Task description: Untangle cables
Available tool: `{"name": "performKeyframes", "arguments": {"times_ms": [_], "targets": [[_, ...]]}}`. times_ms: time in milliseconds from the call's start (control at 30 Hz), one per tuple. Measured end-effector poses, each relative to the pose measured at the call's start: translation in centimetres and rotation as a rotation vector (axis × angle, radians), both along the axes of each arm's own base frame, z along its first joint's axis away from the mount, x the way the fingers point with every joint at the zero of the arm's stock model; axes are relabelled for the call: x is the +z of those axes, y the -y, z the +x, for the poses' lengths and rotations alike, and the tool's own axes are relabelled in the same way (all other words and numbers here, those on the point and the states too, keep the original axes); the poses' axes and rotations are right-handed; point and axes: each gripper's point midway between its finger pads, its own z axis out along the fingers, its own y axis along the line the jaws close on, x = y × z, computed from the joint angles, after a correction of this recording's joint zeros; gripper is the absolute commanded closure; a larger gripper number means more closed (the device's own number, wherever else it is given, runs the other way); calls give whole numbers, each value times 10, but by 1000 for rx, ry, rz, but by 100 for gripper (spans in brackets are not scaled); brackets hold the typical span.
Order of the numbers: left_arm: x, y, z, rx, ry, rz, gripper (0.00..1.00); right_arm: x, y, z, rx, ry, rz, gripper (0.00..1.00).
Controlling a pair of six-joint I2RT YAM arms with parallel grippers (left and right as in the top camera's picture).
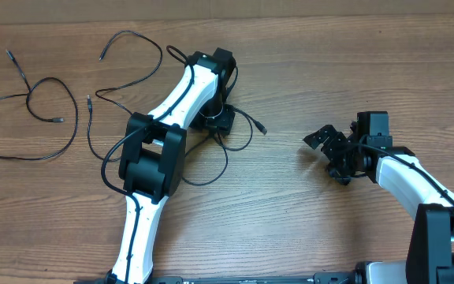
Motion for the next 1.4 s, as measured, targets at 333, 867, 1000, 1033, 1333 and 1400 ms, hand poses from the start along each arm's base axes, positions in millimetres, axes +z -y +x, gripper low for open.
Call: {"name": "performKeyframes", "arguments": {"times_ms": [333,867,1000,1033,1333,1400], "targets": [[-3,-7,-7,35,29,28,78,0,0,0,0,-1,0,0],[-3,-7,-9,41,27,26,55,0,0,0,0,-1,0,0],[-2,-9,-14,41,5,35,59,0,0,0,0,0,0,0],[-2,-9,-15,42,1,36,61,0,0,0,0,0,0,0],[-2,-10,-18,40,-9,38,55,0,0,0,0,0,0,0],[-2,-11,-20,43,-21,43,37,0,0,0,0,0,0,0]]}}
